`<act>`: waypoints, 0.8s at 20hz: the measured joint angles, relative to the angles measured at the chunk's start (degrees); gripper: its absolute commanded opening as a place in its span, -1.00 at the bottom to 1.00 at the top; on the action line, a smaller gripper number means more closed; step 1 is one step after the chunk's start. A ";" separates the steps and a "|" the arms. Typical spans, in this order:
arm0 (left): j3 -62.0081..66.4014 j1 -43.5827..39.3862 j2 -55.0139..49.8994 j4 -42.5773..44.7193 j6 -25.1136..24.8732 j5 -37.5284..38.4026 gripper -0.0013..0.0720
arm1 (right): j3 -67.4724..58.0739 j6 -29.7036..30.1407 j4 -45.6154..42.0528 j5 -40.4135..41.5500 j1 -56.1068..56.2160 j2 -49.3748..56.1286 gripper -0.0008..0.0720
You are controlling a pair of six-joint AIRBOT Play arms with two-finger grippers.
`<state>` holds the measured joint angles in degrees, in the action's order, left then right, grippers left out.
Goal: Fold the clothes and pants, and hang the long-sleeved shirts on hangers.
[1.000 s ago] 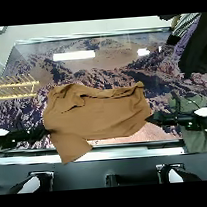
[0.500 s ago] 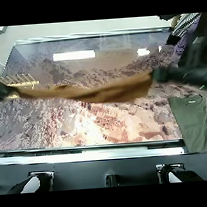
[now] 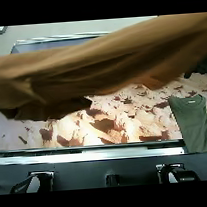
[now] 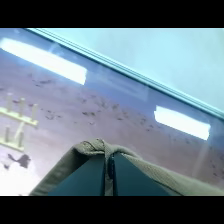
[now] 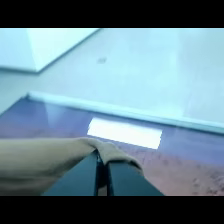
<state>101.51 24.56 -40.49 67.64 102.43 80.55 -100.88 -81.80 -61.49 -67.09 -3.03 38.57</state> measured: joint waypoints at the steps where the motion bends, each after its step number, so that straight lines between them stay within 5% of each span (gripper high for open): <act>1: 0.39 0.00 1.44 2.19 1.07 1.03 -0.93 | -0.50 -1.90 -1.95 0.44 0.02 -1.25 -0.90; 6: 0.48 0.00 2.49 7.19 2.93 4.52 -0.93 | -1.42 -7.28 -7.30 -0.37 0.04 0.63 -0.90; 11: -6.71 -0.72 -7.39 -0.07 -4.66 6.45 -0.93 | -0.72 -11.26 -9.73 -9.33 0.04 16.04 -0.89; 16: -14.71 -5.66 -27.15 -2.82 -12.07 -4.90 -0.93 | 2.80 -11.19 -10.54 -10.03 0.07 36.26 -0.89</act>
<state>86.80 18.90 -67.64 64.82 90.37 75.66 -98.08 -92.99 -72.03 -77.12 -2.96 74.83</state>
